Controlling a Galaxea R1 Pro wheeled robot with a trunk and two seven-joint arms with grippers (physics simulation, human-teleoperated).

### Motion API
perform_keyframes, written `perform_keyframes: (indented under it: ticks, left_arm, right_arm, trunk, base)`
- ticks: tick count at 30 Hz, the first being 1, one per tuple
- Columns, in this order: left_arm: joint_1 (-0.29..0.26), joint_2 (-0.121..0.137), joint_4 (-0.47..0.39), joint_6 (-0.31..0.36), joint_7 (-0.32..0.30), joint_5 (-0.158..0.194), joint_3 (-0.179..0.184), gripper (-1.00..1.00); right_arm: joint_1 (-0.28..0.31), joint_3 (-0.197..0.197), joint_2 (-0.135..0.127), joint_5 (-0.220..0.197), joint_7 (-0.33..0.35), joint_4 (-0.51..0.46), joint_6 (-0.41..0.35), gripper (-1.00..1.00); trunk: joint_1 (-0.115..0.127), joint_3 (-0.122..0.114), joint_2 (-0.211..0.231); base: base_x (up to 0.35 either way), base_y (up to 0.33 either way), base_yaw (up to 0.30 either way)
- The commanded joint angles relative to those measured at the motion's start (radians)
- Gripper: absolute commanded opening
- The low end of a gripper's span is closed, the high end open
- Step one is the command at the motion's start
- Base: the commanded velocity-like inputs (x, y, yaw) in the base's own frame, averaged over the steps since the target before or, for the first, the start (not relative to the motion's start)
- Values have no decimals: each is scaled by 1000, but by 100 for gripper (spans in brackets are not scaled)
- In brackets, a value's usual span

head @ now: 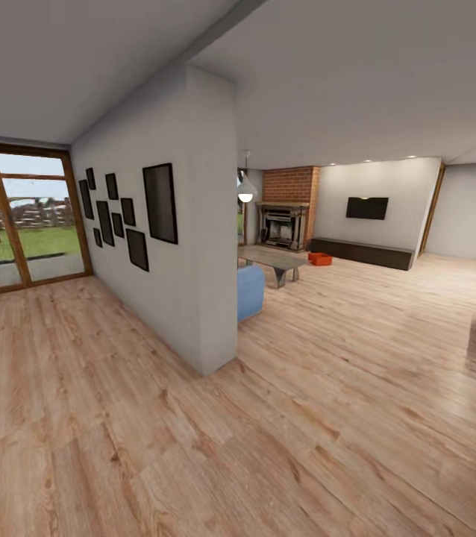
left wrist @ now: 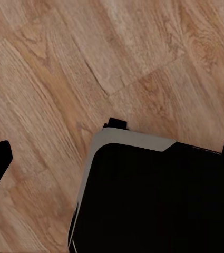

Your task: Move the two storage containers from the living room to the garage. In the garage, place one container on the floor and stack the other container on top of it (either order is fine).

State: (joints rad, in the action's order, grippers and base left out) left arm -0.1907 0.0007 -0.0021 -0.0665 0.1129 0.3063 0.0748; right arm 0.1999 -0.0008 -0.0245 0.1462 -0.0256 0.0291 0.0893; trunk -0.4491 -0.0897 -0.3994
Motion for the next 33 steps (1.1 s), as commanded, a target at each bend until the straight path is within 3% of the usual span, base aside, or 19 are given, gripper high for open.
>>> perform_keyframes:
  ticks: [1, 9, 33]
  left_arm:
    - [0, 0, 1, -3, 2, 8, 8, 100]
    - [0, 1, 1, -4, 2, 9, 8, 100]
    - [0, -2, 1, -4, 1, 9, 8, 100]
  right_arm:
    - [1, -1, 0, 9, -2, 3, 5, 100]
    - [1, 0, 0, 17, 7, 3, 4, 100]
    - [1, -1, 0, 19, 7, 3, 3, 100]
  trunk:
    - [-1, 0, -1]
    - [-1, 0, -1]
    - [-1, 0, -1]
  base:
    - [322, 0, 0]
    - [322, 0, -88]
    - [322, 0, -247]
